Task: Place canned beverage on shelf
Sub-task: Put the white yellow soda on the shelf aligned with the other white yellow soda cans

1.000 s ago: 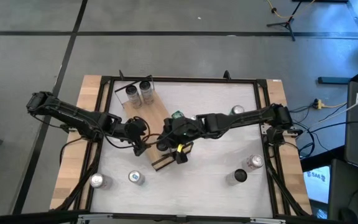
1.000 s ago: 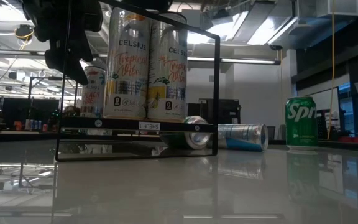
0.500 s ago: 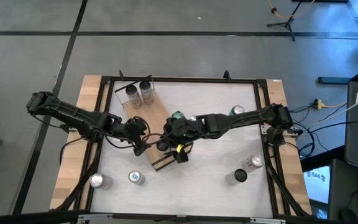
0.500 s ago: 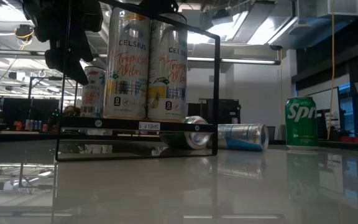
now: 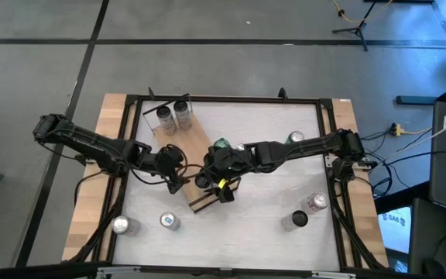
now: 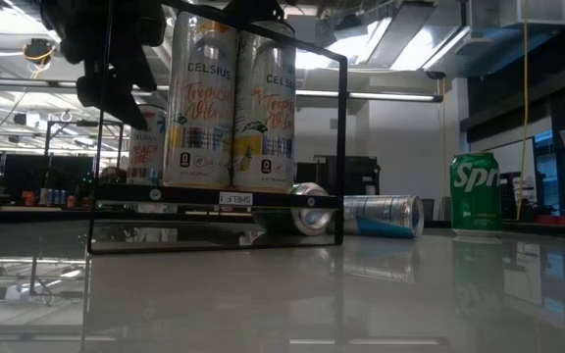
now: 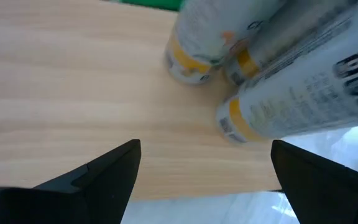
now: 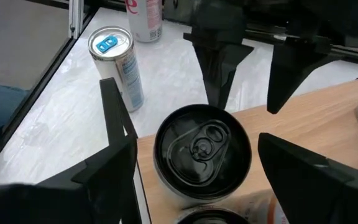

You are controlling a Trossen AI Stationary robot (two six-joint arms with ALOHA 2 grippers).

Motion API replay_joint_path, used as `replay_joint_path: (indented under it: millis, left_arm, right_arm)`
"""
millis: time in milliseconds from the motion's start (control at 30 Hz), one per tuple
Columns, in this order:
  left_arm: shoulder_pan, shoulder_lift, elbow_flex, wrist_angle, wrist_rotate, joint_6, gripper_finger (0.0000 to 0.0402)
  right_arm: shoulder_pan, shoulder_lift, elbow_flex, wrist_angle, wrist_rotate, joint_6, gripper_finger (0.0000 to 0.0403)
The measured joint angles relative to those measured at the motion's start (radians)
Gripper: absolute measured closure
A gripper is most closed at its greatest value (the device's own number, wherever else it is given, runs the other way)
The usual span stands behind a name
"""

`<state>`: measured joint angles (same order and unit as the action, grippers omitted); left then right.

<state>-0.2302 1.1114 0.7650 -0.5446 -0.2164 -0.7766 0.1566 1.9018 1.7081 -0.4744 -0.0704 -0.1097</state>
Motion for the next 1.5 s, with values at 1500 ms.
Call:
replay_joint_path:
  millis: [1500]
  left_arm:
    - [-0.19,0.166,0.312,0.019,-0.249,0.339,0.0052]
  right_arm:
    - [0.001,-0.015,0.304,-0.586,0.016,0.034,0.0072]
